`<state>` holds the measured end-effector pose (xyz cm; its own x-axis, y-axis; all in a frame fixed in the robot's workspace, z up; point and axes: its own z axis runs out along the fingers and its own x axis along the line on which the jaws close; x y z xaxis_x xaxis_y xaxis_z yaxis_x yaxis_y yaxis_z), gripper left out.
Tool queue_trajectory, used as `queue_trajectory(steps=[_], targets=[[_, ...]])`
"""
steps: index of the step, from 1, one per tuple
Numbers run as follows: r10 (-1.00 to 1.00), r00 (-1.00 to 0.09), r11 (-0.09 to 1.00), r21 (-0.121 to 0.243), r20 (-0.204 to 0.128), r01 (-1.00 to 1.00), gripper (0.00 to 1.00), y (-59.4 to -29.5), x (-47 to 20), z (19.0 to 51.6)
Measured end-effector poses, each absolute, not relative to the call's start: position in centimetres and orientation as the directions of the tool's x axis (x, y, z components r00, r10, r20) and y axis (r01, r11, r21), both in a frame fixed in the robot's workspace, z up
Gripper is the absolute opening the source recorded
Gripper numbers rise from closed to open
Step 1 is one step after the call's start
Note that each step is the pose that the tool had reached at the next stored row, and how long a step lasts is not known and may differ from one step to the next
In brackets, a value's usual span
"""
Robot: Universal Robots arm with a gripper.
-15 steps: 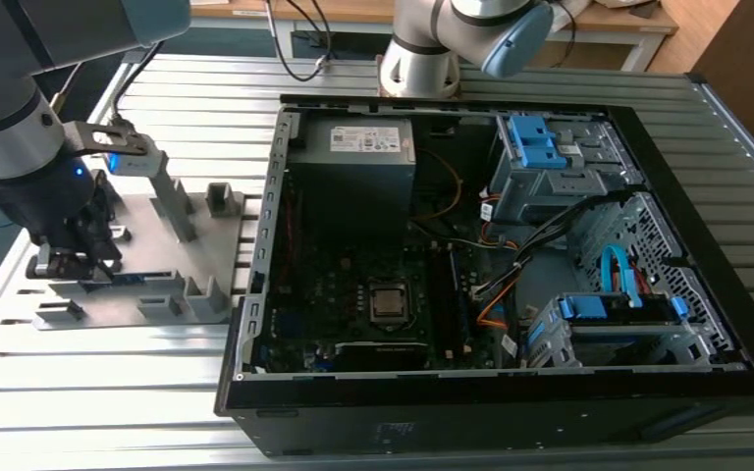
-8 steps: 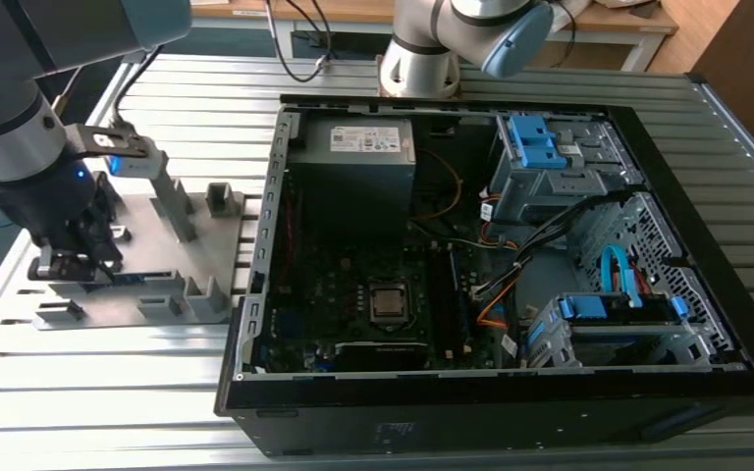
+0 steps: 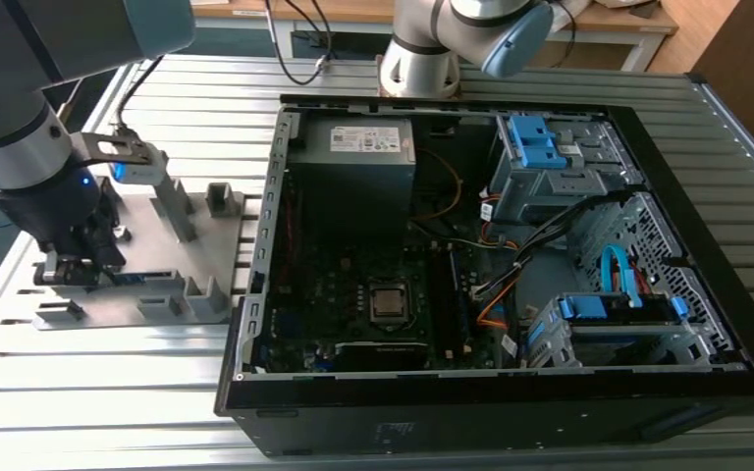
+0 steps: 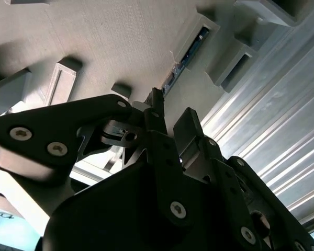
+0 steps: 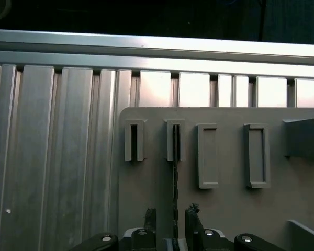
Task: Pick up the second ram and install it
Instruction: 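Pick up the second ram and move it above second insertion slot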
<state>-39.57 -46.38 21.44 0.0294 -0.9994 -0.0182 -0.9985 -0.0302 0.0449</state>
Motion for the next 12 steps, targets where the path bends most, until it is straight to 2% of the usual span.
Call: queue_trajectory(steps=[8, 12], targets=[[-0.999, 0.029, -0.030, 0.045, -0.018, -0.999, 0.35, -46.4, -39.6, 20.7], [-0.999, 0.032, -0.033, 0.044, -0.033, -0.998, 0.35, -46.3, -39.6, 20.3]])
